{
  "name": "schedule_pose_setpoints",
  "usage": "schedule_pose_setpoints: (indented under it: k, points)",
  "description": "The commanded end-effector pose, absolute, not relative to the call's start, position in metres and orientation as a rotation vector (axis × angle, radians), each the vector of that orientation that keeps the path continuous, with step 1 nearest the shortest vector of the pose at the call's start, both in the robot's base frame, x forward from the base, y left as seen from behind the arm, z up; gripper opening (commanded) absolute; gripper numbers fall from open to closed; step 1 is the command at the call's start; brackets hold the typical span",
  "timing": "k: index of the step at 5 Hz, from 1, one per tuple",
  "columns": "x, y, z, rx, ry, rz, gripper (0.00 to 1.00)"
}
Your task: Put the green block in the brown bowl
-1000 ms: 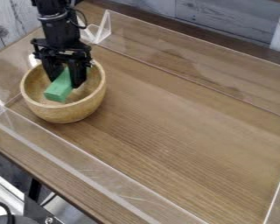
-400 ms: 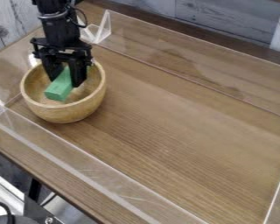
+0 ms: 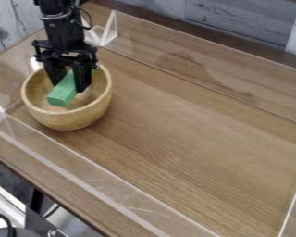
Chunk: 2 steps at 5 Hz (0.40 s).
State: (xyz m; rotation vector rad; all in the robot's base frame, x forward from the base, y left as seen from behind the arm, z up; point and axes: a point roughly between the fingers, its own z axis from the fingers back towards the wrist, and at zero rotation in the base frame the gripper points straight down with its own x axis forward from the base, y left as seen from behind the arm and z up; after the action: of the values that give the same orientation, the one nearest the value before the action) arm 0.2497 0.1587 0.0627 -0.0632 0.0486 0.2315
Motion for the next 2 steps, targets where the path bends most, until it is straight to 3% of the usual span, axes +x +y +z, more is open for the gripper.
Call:
schedule_pose_setpoints:
  k: [1, 2]
  points:
    - [0.2601, 0.1644, 0.0762, -0.031, 0.002, 0.227, 0.00]
    - [0.2604, 0.1641, 0.0750, -0.030, 0.007, 0.231, 0.00]
